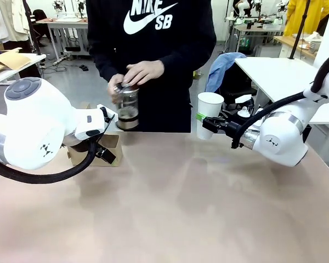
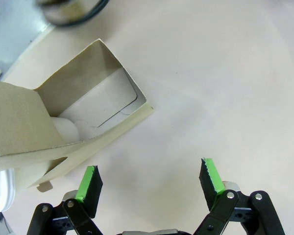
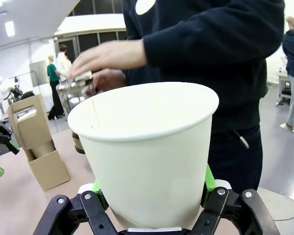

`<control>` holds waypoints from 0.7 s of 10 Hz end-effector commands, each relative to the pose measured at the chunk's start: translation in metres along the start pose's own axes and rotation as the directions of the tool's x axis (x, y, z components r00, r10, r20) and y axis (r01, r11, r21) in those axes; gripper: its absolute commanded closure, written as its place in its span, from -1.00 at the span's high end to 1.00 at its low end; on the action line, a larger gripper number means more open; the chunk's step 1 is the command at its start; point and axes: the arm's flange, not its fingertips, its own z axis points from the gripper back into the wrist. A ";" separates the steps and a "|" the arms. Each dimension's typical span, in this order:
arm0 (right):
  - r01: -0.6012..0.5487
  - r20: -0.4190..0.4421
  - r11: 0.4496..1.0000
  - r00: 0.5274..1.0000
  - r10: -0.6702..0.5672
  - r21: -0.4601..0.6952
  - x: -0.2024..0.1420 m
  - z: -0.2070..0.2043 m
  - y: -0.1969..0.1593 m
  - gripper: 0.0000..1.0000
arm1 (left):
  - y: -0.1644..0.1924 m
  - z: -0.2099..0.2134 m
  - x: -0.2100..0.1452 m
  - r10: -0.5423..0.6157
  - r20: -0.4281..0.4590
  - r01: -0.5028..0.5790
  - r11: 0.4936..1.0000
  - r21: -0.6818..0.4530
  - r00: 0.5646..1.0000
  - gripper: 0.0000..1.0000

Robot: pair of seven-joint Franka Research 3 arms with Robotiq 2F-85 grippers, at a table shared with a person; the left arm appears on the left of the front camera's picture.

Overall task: Pour a drink into a cup and package it in a carrier.
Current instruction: When a person places the Paper Cup Lid on the 600 ml Paper Cup , lift the 600 ml Paper Cup.

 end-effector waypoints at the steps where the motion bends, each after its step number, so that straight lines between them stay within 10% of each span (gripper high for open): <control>1: -0.009 -0.007 1.000 1.000 0.009 0.008 0.005 -0.001 0.002 0.62 | 0.000 0.000 0.000 0.000 0.001 0.000 1.000 0.000 1.000 1.00; 7: -0.009 -0.007 1.000 1.000 0.009 0.008 0.005 -0.001 0.002 0.62 | 0.000 0.000 0.000 0.000 0.001 0.000 1.000 0.000 1.000 1.00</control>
